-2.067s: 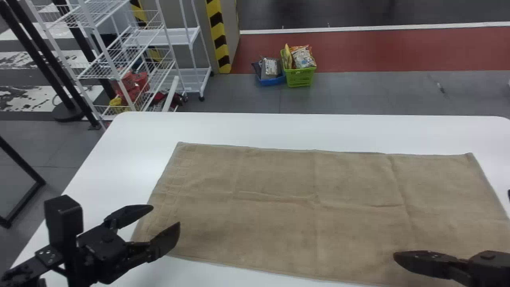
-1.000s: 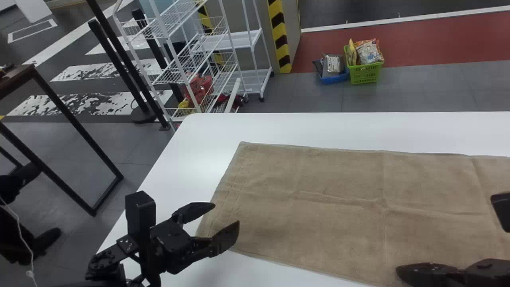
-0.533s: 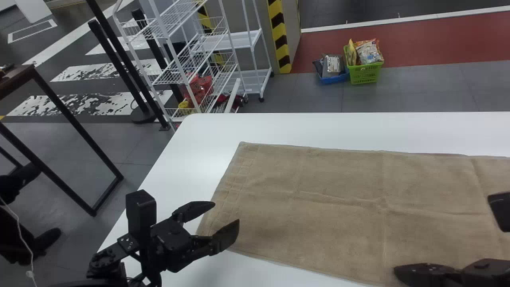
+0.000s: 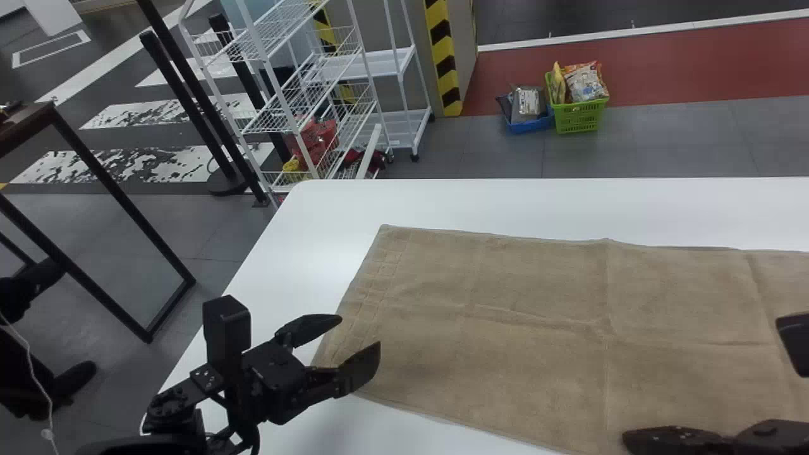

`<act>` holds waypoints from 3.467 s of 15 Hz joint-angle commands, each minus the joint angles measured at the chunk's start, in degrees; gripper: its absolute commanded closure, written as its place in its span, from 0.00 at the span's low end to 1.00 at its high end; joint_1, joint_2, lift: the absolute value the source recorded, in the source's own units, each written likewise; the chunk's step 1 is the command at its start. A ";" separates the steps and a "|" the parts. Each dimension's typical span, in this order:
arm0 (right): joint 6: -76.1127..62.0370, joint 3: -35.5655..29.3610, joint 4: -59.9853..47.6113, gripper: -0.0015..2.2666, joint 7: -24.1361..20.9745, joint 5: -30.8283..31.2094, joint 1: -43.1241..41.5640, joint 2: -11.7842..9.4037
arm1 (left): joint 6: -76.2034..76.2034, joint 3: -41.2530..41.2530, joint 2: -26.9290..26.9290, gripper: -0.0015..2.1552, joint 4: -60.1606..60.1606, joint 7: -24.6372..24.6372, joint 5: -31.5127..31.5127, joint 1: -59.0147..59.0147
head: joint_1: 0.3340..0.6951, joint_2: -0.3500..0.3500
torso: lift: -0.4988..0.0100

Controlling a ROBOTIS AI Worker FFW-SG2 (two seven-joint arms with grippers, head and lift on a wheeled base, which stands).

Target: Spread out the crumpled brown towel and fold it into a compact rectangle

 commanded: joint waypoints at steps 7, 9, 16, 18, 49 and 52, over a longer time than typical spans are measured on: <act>3.21 -0.04 -6.75 0.62 0.96 0.63 4.43 -0.61 | 0.14 -0.23 -0.15 0.12 0.24 -0.30 -0.09 -0.30 | 1.00 1.00 | 0.73; 3.38 -0.13 -7.54 0.62 1.14 0.63 4.95 -0.70 | 0.14 -0.49 -0.15 0.12 0.50 -0.30 -0.79 -0.30 | 1.00 1.00 | 0.73; 7.25 -9.18 -11.23 0.62 1.05 -2.80 5.13 -0.52 | -2.85 -2.69 0.79 0.12 4.54 2.07 -5.36 -0.47 | 1.00 1.00 | 0.73; 7.78 -12.96 -11.58 0.62 1.14 -4.73 5.48 -0.52 | -2.85 -3.22 1.76 0.12 6.21 3.03 -6.15 -0.91 | 1.00 0.94 | 0.73; 6.37 -26.41 -10.53 0.62 2.45 -13.17 5.04 -0.70 | 3.65 -2.86 1.49 0.12 4.72 -0.83 -8.53 -0.82 | 1.00 0.76 | 0.73; 6.55 -26.50 -10.61 0.62 2.45 -13.26 5.13 -0.70 | 4.00 -2.60 1.93 0.12 5.25 -1.27 -9.14 -1.00 | 1.00 0.75 | 0.73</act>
